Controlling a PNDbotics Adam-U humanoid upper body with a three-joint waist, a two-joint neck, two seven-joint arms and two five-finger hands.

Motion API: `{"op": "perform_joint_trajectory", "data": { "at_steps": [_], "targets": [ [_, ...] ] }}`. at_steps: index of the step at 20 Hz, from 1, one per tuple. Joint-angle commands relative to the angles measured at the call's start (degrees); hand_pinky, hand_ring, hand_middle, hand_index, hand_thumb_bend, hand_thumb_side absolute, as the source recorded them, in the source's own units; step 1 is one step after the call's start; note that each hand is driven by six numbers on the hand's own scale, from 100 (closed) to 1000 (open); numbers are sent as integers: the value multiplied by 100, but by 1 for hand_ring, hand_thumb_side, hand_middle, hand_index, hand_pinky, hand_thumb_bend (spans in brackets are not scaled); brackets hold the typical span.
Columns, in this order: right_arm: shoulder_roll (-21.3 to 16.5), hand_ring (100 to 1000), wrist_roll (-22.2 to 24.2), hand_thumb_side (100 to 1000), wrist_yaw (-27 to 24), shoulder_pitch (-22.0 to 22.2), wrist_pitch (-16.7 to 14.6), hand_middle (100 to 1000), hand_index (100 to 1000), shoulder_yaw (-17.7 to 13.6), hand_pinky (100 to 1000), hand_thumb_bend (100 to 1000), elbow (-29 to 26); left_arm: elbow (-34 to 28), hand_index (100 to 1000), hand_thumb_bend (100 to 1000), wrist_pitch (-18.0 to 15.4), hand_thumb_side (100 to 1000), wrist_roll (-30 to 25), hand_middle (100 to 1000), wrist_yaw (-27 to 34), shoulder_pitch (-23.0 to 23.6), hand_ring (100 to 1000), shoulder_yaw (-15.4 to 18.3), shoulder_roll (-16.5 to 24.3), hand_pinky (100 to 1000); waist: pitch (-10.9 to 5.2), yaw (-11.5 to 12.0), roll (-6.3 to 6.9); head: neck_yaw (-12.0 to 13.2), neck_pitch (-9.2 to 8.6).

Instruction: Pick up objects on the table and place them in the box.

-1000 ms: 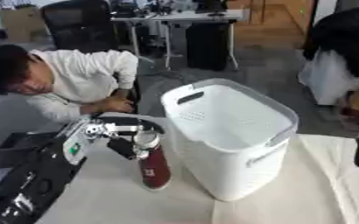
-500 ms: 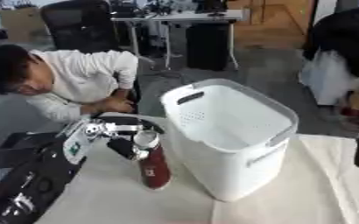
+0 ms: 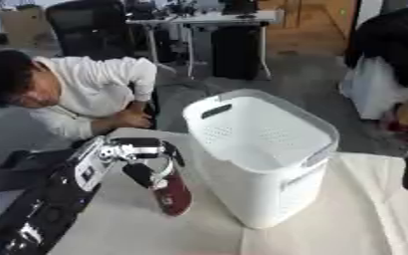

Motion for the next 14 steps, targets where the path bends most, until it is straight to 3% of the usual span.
{"op": "perform_joint_trajectory", "data": {
  "at_steps": [1, 7, 8, 9, 11, 13, 14],
  "targets": [
    [1, 415, 1093, 1000, 3, -112, -1107, 466, 649, -19, 136, 100, -62, 37, 775, 110, -1182, 190, -945, 793, 57, -26, 559, -38, 30, 387, -24, -3, -11, 23, -70],
    [8, 415, 1085, 1000, 11, -118, -1109, 467, 649, -21, 136, 100, -62, 182, 717, 100, -1282, 100, -782, 773, 122, -14, 524, -25, -14, 321, -24, -11, -10, 20, -81],
    [9, 415, 1083, 1000, 13, -119, -1109, 467, 649, -22, 135, 100, -62, 208, 597, 100, -1331, 100, -696, 717, 171, -10, 478, 1, -29, 280, -23, -12, -11, 13, -85],
    [9, 415, 1082, 1000, 15, -120, -1110, 467, 649, -22, 135, 100, -62, 238, 588, 100, -1386, 100, -609, 711, 207, -4, 472, 13, -34, 287, -22, -12, -11, 10, -87],
    [7, 415, 1081, 1000, 18, -119, -1111, 467, 649, -22, 132, 100, -62, 309, 452, 100, -1508, 186, -412, 626, 306, -3, 396, 46, -47, 262, -21, -9, -13, 10, -87],
    [4, 415, 1081, 1000, 20, -118, -1113, 467, 649, -22, 131, 100, -62, 387, 368, 100, -1638, 240, -208, 577, 430, -11, 341, 75, -58, 184, -19, -5, -14, 10, -87],
    [3, 415, 1081, 1000, 22, -117, -1115, 466, 649, -22, 132, 100, -62, 419, 287, 100, -1727, 287, -83, 524, 523, -20, 275, 101, -75, 100, -18, -1, -16, 10, -87]
  ]
}}
